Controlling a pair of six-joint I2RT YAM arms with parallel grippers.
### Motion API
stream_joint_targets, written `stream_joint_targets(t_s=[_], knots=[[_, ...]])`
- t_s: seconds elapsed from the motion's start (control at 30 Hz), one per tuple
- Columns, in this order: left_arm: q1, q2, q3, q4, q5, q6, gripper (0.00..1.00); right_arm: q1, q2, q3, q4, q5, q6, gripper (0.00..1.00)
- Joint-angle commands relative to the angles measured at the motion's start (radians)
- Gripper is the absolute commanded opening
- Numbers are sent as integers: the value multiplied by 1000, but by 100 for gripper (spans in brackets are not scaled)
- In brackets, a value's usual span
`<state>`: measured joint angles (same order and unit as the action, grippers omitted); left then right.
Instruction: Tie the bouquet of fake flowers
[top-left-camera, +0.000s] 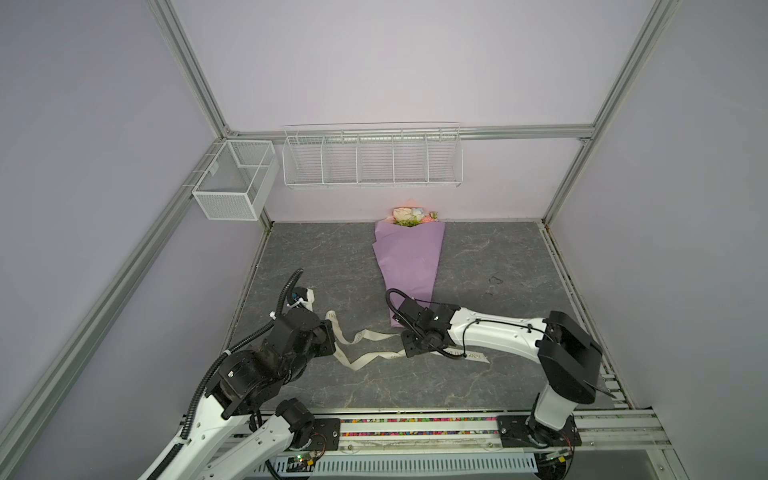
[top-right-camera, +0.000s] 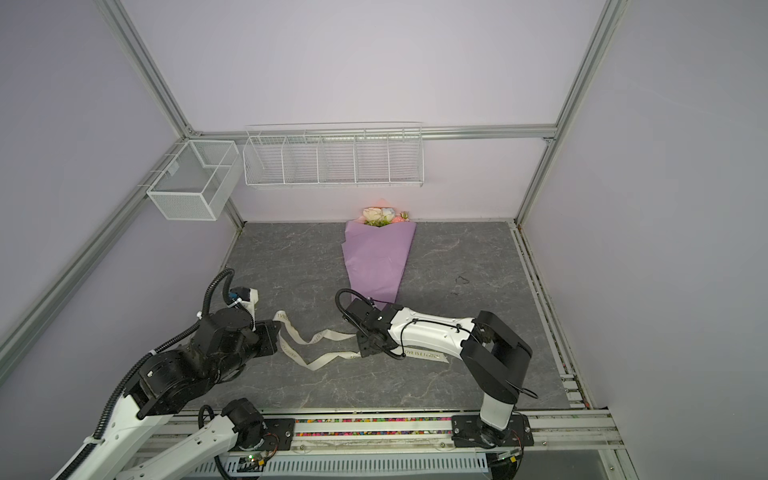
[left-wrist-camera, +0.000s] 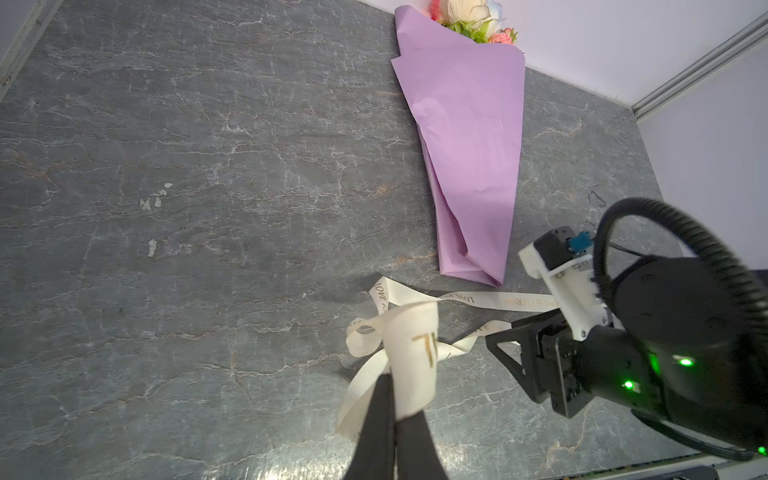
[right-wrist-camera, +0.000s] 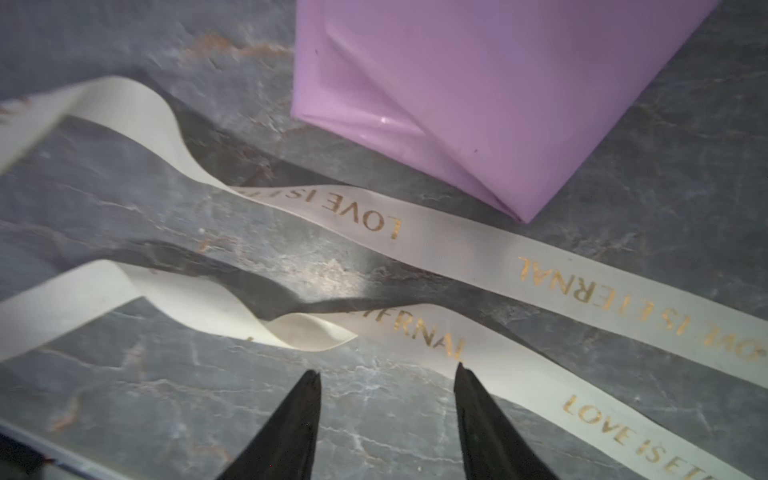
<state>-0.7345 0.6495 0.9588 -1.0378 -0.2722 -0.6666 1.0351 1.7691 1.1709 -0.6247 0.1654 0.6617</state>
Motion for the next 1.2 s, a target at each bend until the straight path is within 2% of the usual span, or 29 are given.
stream_joint_targets(t_s=[0.0, 0.17, 0.33, 0.5, 0.57, 0.67, 0.83, 0.93, 1.03, 1.17], knots=[[6, -8, 6, -32, -14, 18, 0, -5, 13, -11, -40, 34, -163, 54], [6, -6, 13, -30, -14, 20, 0, -10, 57, -8, -12, -22, -279, 54], [6, 1, 27, -31, -16, 22, 0, -19, 100, 2, -10, -31, -309, 51], [7, 11, 48, -39, -22, 25, 0, -26, 70, -24, -3, -3, -290, 28], [7, 15, 62, -46, -28, 27, 0, -38, 21, -52, -1, 3, -272, 18], [8, 21, 95, -44, -34, 36, 0, -78, -88, -111, 10, -15, -240, 9], [9, 50, 179, -26, -43, 61, 0, -168, -291, -225, -8, -30, -179, 9], [10, 82, 245, 4, -30, 83, 0, -222, -350, -255, -97, 40, -137, 9], [10, 136, 303, 61, 16, 100, 0, -278, -396, -282, -147, 87, -113, 9], [10, 217, 372, 149, 126, 117, 0, -375, -451, -286, -173, 69, -115, 10]])
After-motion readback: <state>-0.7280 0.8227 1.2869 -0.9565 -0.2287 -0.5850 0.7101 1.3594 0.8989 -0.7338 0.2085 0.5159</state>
